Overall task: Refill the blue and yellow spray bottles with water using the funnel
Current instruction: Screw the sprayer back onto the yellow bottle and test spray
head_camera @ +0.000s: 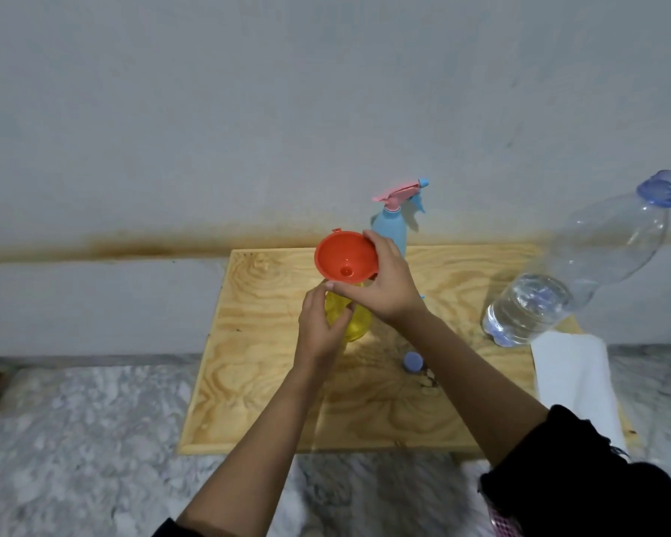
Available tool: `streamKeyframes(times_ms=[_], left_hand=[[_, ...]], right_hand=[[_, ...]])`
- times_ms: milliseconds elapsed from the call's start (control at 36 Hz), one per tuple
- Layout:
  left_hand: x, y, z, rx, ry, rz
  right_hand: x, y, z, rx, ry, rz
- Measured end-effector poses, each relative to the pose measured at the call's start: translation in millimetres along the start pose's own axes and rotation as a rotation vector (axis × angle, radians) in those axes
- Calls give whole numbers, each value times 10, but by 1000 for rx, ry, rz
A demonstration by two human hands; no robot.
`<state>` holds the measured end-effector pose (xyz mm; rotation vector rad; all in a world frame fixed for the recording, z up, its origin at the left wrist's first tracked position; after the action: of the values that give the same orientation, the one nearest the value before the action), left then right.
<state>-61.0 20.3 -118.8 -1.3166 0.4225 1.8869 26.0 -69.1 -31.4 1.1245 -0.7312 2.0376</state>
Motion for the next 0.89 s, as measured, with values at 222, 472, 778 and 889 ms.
streamKeyframes(times_ms=[222,472,778,889], left_hand=[[24,-22,34,7,40,-3],[62,-20,16,42,60,14],[93,-37,20,77,68,33],[98,-45,28,87,79,25]], right_hand=[[56,-13,26,-16,-9,-41],[93,14,72,-25,-21,-57],[86,51,93,-56,-74,-61],[95,46,122,-81,-109,-65]])
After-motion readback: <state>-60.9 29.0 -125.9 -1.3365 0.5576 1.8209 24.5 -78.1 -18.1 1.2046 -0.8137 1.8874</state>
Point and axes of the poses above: each hand's wrist, its own y-axis away from the middle knuckle, its own z-axis out of the back of the hand, x = y × z, the point moved 5 cm from there along -y, towards the middle knuckle, and after that the axes turned 5 degrees about -y, right-handed, at the moved point
